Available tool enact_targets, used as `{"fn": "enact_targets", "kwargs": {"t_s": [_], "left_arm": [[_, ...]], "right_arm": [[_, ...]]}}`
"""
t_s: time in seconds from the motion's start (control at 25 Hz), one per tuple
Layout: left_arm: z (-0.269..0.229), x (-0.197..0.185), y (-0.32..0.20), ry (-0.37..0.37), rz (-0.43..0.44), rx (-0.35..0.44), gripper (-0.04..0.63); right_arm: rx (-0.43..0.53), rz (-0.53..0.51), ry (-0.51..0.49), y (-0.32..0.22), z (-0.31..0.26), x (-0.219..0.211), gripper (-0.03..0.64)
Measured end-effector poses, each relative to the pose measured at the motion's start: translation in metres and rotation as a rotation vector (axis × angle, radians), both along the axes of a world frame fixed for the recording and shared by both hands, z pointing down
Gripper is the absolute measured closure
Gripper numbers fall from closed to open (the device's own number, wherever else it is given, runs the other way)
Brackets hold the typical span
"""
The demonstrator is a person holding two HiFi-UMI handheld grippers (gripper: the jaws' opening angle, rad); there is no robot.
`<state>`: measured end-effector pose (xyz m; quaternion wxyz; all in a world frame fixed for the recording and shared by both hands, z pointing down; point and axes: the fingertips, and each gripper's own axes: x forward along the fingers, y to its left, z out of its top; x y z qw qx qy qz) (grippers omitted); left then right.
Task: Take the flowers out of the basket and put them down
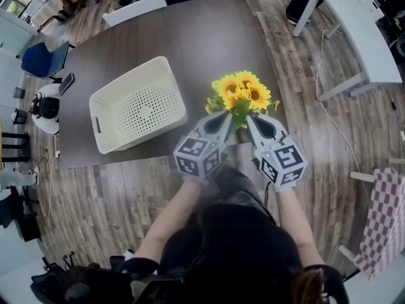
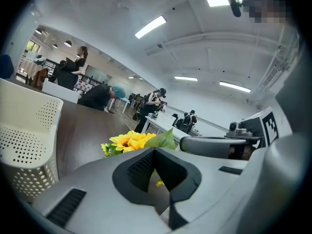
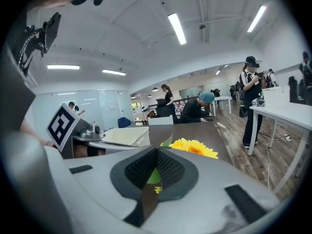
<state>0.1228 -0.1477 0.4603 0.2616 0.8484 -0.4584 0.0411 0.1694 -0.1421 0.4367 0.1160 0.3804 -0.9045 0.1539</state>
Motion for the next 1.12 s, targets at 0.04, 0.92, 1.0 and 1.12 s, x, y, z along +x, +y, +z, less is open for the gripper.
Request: {"fn": "enact_targets", "kwargs": {"t_s": [0.04, 0.92, 1.0, 1.12], "left_arm": [[-0.001, 0.0, 0.002, 0.001, 0.004, 0.001, 0.594], [-0.009, 0.007, 0.065, 0.002, 0.083, 0.044, 0.594], [-0.01, 0.007, 0.072, 0.003, 0.087, 0.046, 0.594], [-0.011, 0.008, 0.08, 0.009, 0.092, 0.047, 0.594]], "right_arm": [[0.005, 0.008, -0.012, 0.002, -0.002, -0.001, 0.615], [-0.028, 0.107, 0.009, 0.068, 0.003, -0.003, 0.617], [-0.026, 0.114, 0.008, 0.075, 0.002, -0.003, 0.617], [-0.02, 0.117, 0.009, 0.083, -0.001, -0.003, 0.617]]}}
